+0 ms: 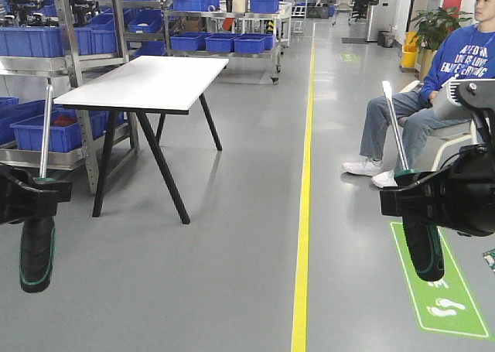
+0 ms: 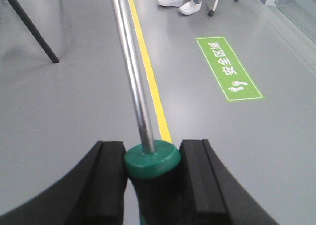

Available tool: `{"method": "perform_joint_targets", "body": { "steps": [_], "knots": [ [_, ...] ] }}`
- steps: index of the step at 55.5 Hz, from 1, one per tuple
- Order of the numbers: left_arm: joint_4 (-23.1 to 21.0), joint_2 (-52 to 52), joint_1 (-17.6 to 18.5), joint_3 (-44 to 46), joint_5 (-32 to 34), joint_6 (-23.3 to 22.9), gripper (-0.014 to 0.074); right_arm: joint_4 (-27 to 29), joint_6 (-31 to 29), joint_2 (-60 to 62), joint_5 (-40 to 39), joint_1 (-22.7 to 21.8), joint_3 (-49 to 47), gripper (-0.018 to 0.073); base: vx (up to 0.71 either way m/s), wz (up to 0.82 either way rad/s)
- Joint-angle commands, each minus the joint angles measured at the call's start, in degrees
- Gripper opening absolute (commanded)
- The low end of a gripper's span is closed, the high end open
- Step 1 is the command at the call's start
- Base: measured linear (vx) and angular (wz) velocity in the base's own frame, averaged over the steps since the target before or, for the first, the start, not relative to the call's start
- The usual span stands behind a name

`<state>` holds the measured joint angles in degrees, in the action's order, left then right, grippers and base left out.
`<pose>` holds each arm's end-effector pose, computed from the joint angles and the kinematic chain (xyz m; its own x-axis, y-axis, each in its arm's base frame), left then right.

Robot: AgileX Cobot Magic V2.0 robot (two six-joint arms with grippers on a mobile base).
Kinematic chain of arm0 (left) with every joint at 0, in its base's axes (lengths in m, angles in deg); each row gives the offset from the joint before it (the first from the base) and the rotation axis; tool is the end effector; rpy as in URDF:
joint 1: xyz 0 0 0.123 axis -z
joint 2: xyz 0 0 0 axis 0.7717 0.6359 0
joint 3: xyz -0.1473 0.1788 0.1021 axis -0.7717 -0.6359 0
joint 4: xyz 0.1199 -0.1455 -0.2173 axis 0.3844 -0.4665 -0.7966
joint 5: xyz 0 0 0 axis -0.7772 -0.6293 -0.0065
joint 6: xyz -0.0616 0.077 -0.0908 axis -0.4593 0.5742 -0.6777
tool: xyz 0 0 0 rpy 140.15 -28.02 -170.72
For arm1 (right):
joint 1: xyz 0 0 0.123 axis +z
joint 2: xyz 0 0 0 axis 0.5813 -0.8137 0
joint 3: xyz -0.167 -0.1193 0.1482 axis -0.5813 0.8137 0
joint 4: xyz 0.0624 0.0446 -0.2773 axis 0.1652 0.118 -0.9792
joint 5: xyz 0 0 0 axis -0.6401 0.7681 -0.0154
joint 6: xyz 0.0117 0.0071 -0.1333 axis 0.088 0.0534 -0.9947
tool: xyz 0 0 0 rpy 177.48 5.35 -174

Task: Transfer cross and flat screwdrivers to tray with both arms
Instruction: 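Hold both screwdrivers upright while the base turns away from the table, then hold both screwdrivers while the base drives to the grey tray station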

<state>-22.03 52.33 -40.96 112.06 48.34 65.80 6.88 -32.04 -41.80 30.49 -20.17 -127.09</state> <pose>0.3287 -0.0846 0.3619 -0.4620 0.0510 -0.8854 0.3385 0.9329 -0.1229 0.3319 0.0949 0.3583 -0.4895 -0.0671 -0.8694 -0.2557 0.9643 0.0695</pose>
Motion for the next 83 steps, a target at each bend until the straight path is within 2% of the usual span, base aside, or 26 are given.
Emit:
{"method": "perform_joint_targets", "body": {
  "steps": [1, 43, 83],
  "knots": [
    [-1.4, -1.4, 0.3, 1.9, 4.6, -0.3, 0.0001, -0.3, 0.0, 1.4, -4.9, -0.1, -2.3, -0.0008, 0.36, -0.01],
    [-1.4, -1.4, 0.3, 1.9, 4.6, -0.3, 0.0001, -0.3, 0.0, 1.4, -4.9, -0.1, -2.3, -0.0008, 0.44, 0.29],
    [-1.4, -1.4, 0.3, 1.9, 4.6, -0.3, 0.0001, -0.7, 0.0, 1.4, -4.8, -0.2, -2.3, -0.0008, 0.54, 0.51]
  ]
}}
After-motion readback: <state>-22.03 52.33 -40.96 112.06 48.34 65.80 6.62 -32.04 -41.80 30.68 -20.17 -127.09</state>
